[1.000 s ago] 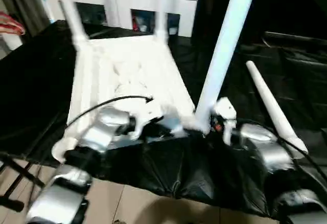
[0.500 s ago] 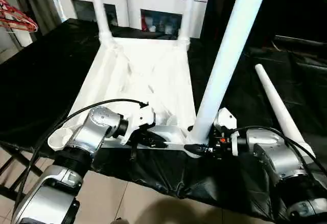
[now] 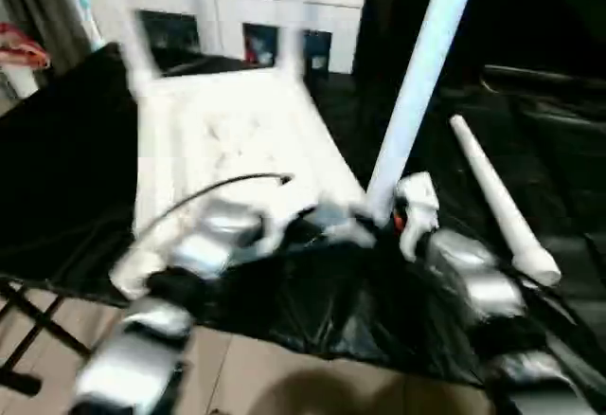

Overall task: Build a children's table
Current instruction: Rotate leg to tighten

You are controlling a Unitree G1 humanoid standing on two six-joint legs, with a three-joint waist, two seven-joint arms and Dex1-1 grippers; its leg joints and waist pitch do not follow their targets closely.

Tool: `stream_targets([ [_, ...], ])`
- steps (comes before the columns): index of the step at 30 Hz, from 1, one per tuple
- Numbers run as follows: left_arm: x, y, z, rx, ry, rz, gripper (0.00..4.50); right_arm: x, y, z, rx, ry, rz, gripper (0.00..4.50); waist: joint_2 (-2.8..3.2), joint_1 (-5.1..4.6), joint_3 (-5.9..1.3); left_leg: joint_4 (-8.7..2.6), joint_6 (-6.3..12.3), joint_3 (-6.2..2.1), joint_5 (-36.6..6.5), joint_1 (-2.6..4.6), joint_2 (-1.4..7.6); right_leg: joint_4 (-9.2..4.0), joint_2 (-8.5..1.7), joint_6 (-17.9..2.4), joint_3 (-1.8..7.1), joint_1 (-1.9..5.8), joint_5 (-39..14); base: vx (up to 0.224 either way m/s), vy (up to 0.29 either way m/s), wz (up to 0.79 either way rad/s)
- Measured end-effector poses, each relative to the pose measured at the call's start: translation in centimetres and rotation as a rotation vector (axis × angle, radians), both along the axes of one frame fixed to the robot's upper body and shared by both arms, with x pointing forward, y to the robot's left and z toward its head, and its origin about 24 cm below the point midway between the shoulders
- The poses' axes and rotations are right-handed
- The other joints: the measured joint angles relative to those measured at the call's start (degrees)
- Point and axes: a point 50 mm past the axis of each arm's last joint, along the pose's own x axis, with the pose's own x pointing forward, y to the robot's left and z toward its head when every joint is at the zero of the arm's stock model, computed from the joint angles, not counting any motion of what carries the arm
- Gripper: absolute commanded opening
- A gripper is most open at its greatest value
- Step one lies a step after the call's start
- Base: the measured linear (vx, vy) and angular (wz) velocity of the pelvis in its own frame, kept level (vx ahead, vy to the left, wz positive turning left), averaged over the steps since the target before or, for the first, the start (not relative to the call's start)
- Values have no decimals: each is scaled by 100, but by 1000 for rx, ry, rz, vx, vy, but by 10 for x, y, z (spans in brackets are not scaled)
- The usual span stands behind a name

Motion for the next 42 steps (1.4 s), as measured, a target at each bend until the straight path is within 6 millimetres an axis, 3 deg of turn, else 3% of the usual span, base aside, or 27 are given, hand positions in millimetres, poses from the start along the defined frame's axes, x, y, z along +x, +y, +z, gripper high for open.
stream_targets([
  [5,2,-11,0,8,-35,47,0,7,7,0,-4,-16,-134,272,5,-5,-3,-2,0,0,0,-4,-1,0,0,1,2,1,1,0,0,0],
  [6,2,-11,0,7,-35,46,0,7,7,0,-5,-22,-136,342,10,-3,-7,-2,0,0,0,-4,-2,0,0,0,5,2,2,0,0,0],
  [9,1,-12,1,5,-37,40,0,7,9,0,-7,-34,-131,348,14,-4,-9,-4,0,1,0,-6,-1,4,1,-3,6,1,5,0,0,0],
  [11,0,-11,1,8,-35,19,0,6,9,1,-9,-41,-112,388,15,-14,-9,-5,0,1,0,-6,-1,6,1,-2,6,-2,5,0,0,0],
  [13,0,-8,2,8,-35,6,0,5,8,1,-20,-49,-63,396,15,-30,-9,-7,0,0,0,-7,1,8,3,-3,5,-6,7,0,0,0],
  [24,-12,22,5,-4,5,-171,0,-13,-7,8,-5,-30,382,396,22,18,-6,-14,1,7,0,-20,4,8,1,-24,4,-13,18,0,0,0],
  [31,-17,34,7,-7,47,-276,0,-31,-22,15,-17,50,634,396,20,156,-4,-7,2,12,1,-27,9,9,2,-21,8,-12,14,0,0,0],
  [35,-18,38,6,-7,56,-309,0,-35,-23,18,-36,69,696,396,17,181,-3,-3,2,14,1,-27,10,11,1,-21,8,-12,14,0,0,0],
  [37,-19,41,6,-4,62,-327,0,-39,-21,18,-43,75,721,363,17,183,-3,-5,2,14,0,-26,9,11,1,-19,8,-11,13,0,0,0],
  [42,-21,46,7,1,76,-355,0,-42,-19,18,-47,84,737,332,12,185,-3,-3,1,13,0,-27,10,10,1,-16,8,-11,11,0,0,0],
])
